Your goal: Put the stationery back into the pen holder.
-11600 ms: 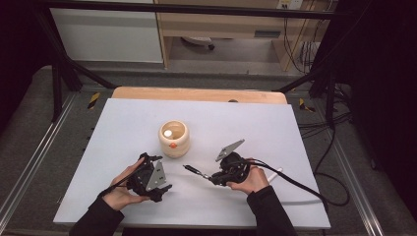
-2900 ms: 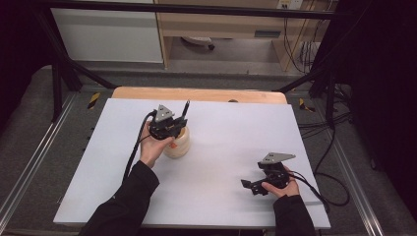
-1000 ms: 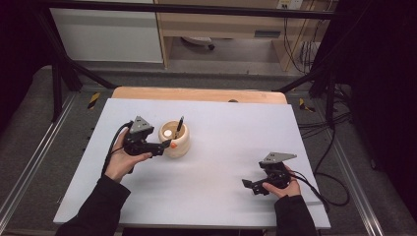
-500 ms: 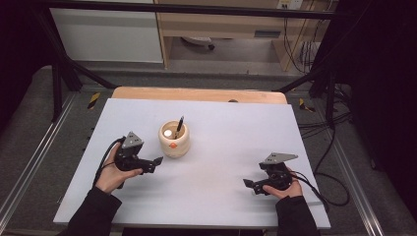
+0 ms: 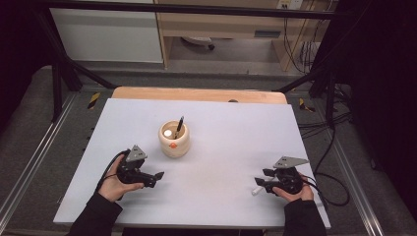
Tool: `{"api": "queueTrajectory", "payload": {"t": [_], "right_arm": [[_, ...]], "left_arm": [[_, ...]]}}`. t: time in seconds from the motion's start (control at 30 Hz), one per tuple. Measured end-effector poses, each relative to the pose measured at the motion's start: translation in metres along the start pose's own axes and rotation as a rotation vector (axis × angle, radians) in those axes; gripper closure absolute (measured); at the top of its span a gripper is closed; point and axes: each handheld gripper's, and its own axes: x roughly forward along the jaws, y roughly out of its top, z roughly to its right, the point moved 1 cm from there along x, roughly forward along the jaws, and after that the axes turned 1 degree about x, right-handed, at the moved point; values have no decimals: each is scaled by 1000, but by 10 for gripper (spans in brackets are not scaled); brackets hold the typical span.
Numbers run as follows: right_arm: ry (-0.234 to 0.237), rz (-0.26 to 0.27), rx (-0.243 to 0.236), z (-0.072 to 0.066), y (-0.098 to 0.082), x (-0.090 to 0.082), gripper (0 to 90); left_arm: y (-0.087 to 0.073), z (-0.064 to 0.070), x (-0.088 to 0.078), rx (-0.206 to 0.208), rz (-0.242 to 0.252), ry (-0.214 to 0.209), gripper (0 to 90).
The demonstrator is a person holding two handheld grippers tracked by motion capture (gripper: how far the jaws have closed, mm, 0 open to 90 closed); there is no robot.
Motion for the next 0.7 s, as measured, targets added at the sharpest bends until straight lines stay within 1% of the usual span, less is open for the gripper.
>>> {"api": "queueTrajectory", "payload": {"t": [0.13,0.23,0.43,0.57,0.7], "right_arm": [[-28,-3,16,5,-4,-5,672],[-38,-7,26,6,-6,-5,753],[-45,-22,48,9,-9,-7,858],[-51,-31,61,11,-10,-8,891],[-61,-53,50,11,-11,-6,897]], "left_arm": [[-2,2,2,7,-9,-7,43],[-4,3,2,7,-15,-9,43],[-6,3,4,6,-22,-12,46],[-6,3,4,6,-21,-13,47],[-6,3,3,5,-22,-11,48]]}}
